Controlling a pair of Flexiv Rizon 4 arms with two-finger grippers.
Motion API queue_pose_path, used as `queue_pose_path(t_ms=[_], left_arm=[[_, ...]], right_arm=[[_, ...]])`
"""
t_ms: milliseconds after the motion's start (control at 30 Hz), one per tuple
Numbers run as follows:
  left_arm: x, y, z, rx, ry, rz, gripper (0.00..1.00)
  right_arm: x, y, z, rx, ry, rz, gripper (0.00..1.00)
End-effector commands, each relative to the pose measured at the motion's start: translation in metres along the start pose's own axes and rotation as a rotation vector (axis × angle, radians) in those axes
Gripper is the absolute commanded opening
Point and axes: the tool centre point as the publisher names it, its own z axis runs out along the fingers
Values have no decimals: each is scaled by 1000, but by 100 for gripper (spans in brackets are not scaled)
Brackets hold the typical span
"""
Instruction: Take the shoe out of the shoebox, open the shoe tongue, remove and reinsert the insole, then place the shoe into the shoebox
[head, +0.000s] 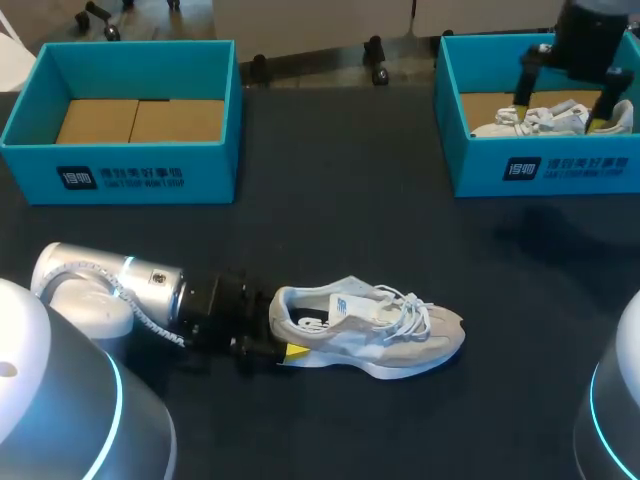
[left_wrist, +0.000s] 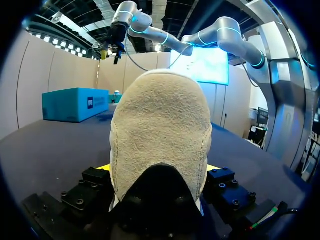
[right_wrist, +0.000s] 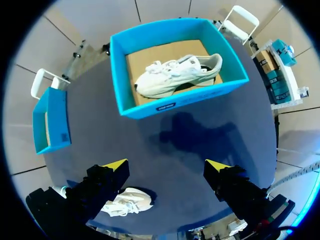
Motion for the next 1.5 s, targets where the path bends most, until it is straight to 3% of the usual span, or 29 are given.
queue_pose_path(t_ms=[33, 400, 433, 733, 1200, 1300, 1500], left_arm=[[-1, 2, -1, -3, 1, -1, 0], [-1, 2, -1, -3, 1, -1, 0], [-1, 2, -1, -3, 1, -1, 0], [-1, 2, -1, -3, 1, -1, 0], [-1, 2, -1, -3, 1, -1, 0], [-1, 2, -1, -3, 1, -1, 0], [-1, 2, -1, -3, 1, -1, 0]], right_arm=[[-12, -13, -1, -55, 27, 1, 100], [-12, -13, -1, -55, 27, 1, 100], [-4, -15, 0, -24, 7, 19, 100], [61, -81, 15, -30, 40, 14, 100], [118, -170, 17, -27, 68, 28, 100], [131, -179, 24, -28, 95, -20, 100], [131, -179, 24, -28, 95, -20, 100]])
